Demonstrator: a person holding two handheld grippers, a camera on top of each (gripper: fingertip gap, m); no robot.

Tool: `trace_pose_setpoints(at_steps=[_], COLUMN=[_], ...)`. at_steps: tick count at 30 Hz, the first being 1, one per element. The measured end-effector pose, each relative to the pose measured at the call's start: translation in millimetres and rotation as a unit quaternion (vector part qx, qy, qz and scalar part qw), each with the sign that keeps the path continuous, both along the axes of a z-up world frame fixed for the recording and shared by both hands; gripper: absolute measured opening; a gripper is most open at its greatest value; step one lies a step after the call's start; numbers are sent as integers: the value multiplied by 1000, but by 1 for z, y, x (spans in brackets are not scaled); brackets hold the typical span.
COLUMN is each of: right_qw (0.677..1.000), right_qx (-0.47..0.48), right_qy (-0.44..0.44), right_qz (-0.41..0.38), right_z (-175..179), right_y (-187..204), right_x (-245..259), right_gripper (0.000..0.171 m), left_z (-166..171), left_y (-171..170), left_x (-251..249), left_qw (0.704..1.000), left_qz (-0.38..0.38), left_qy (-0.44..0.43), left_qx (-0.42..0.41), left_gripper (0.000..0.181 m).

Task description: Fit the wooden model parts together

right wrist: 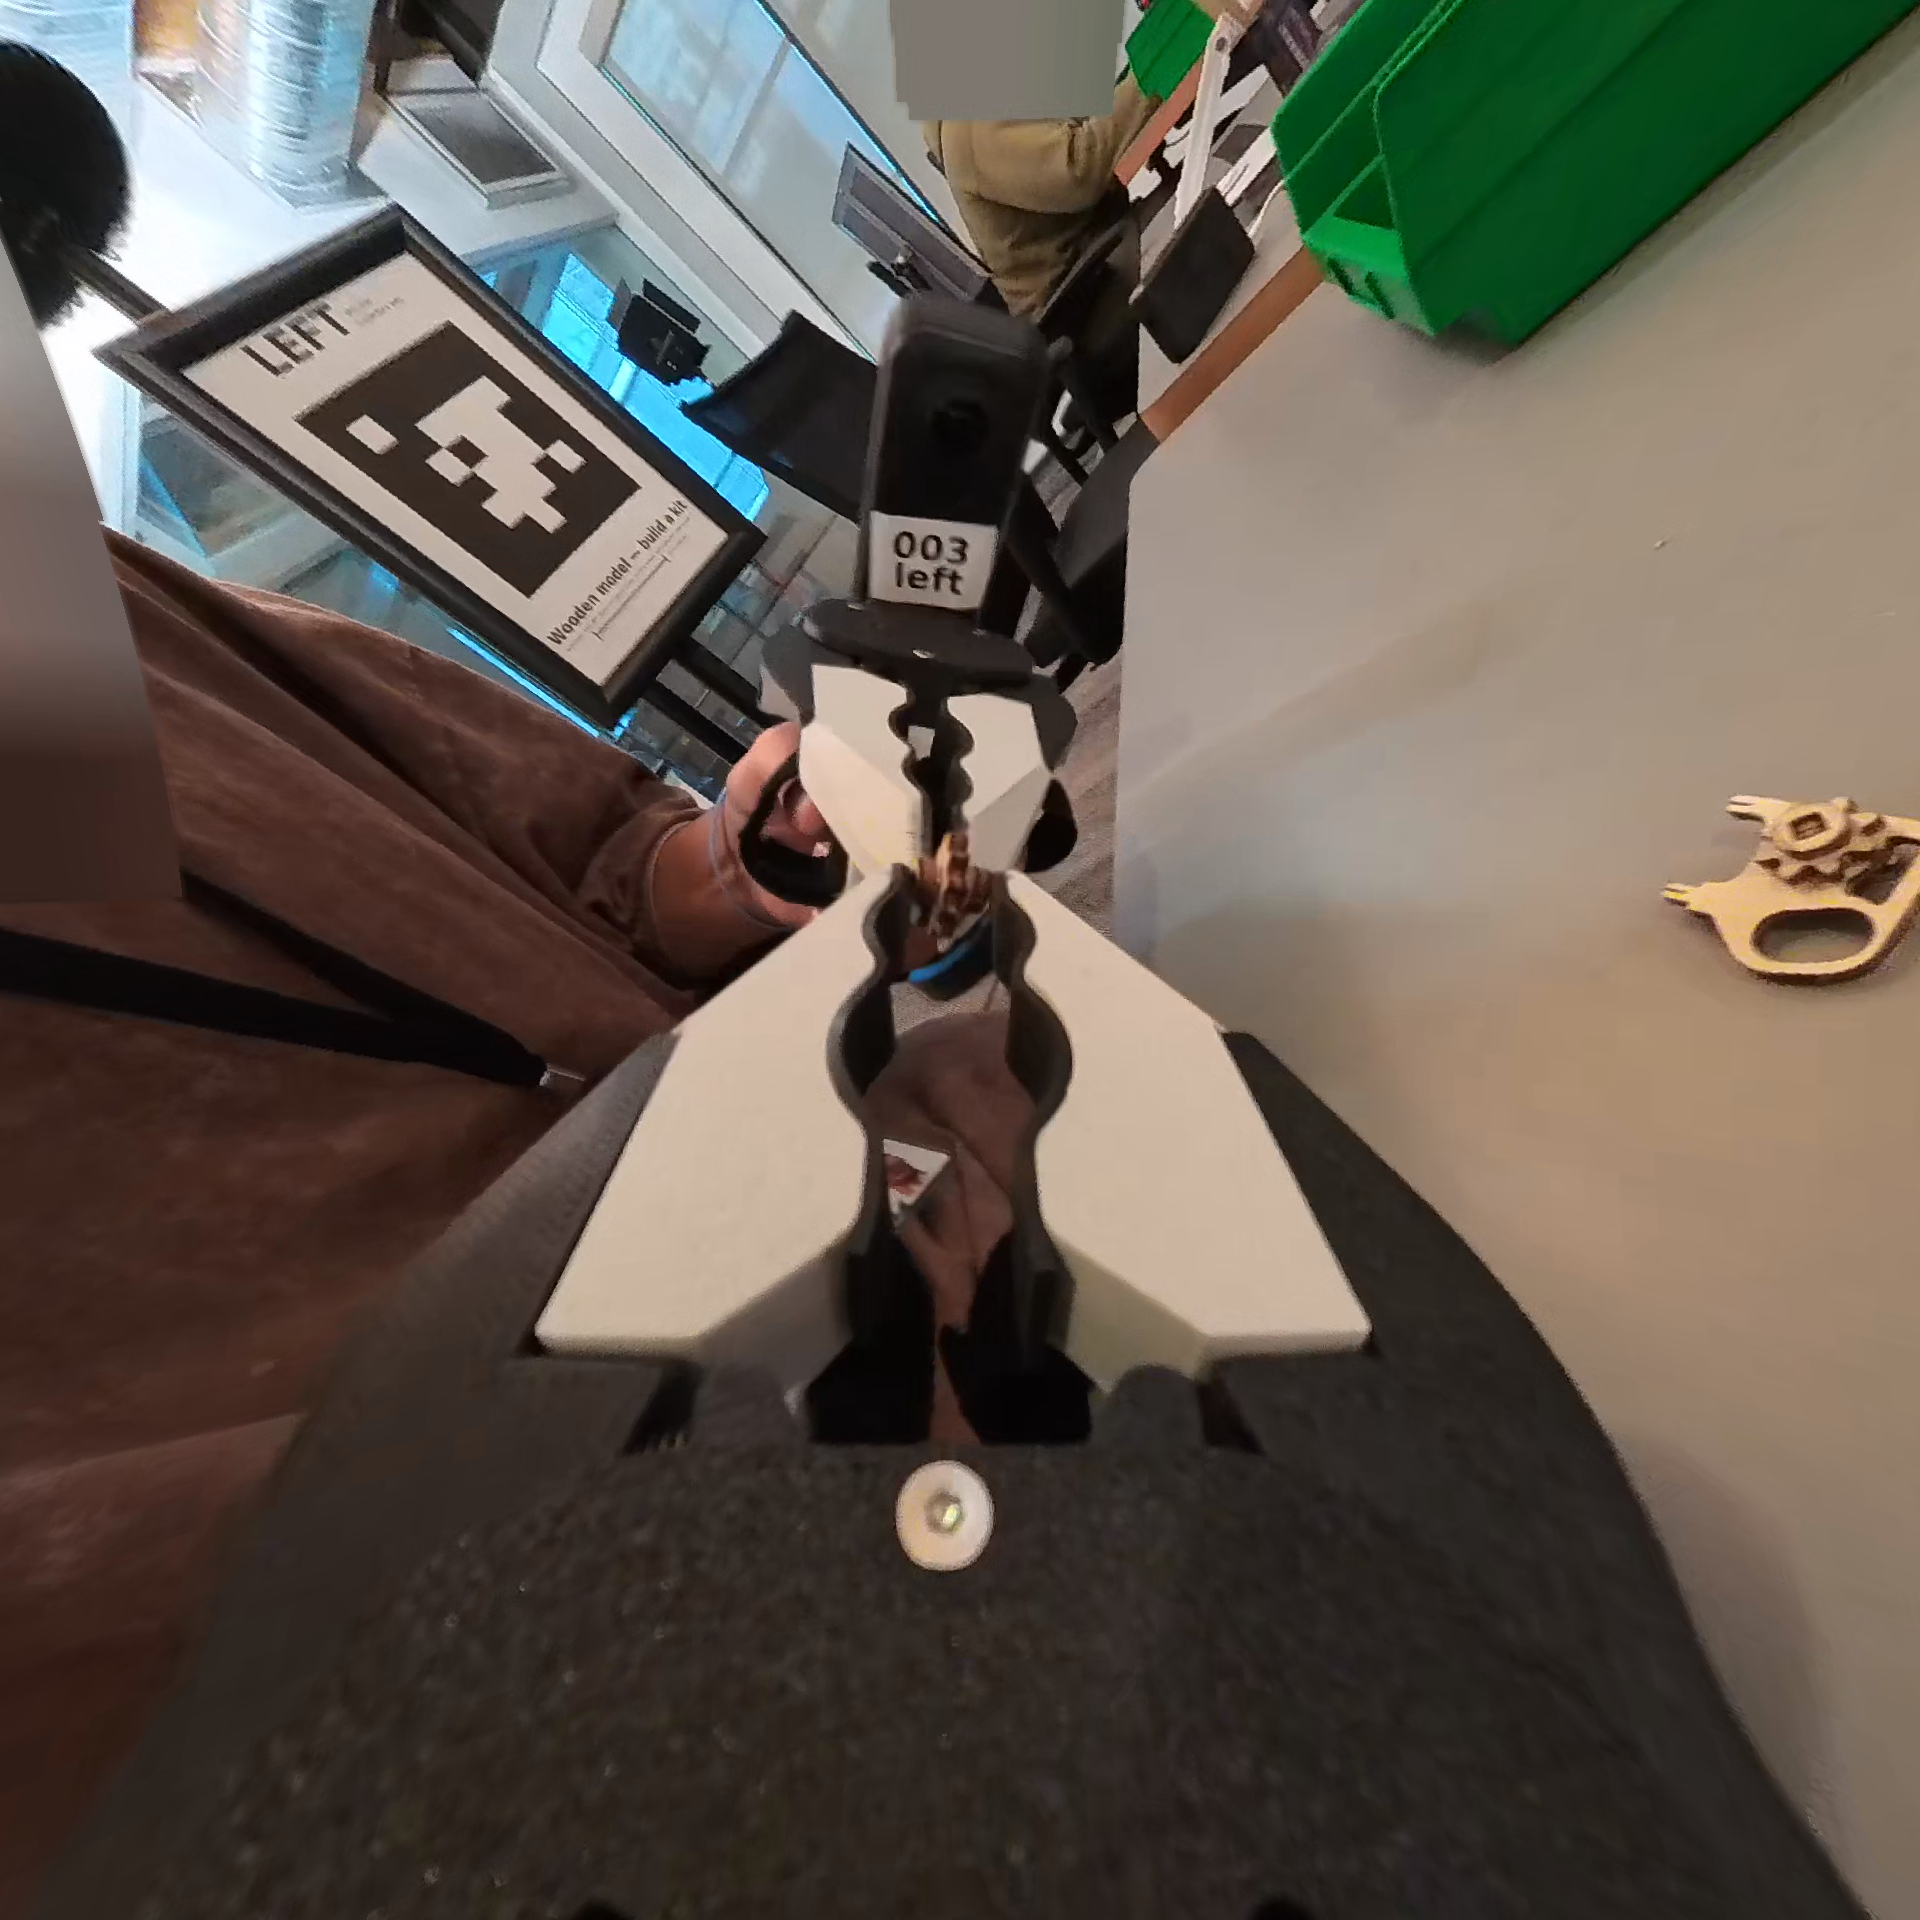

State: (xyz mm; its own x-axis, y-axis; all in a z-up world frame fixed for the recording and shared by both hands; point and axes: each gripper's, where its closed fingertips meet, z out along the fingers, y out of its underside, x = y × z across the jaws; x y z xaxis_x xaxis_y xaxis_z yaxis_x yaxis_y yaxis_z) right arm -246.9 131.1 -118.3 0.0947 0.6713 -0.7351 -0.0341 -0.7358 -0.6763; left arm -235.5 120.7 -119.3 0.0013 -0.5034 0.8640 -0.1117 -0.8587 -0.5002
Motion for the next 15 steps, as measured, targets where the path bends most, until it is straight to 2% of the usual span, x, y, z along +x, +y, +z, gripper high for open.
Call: trace_pose_setpoints(at_steps=[4,8,13,15], right_qw=[1000,1000,1000,999], right_qx=[-6,-4,2,-5], right_qy=[2,2,25,45], right_qz=[-1,0,5,11], right_z=[-1,-5,-1,3], right_y=[-2,-5,-6,-7], right_x=[1,2,3,2], right_gripper=[13,12,12,13], left_z=[-3,-9,-5,-2], left_y=[-2,-3,-4,-6], left_x=[1,2,2,1], left_qw=[997,980,971,975], left_qz=[3,2,-6,-12], left_qy=[31,92,95,79], left_qx=[64,179,219,208], left_gripper=[1,1,2,2])
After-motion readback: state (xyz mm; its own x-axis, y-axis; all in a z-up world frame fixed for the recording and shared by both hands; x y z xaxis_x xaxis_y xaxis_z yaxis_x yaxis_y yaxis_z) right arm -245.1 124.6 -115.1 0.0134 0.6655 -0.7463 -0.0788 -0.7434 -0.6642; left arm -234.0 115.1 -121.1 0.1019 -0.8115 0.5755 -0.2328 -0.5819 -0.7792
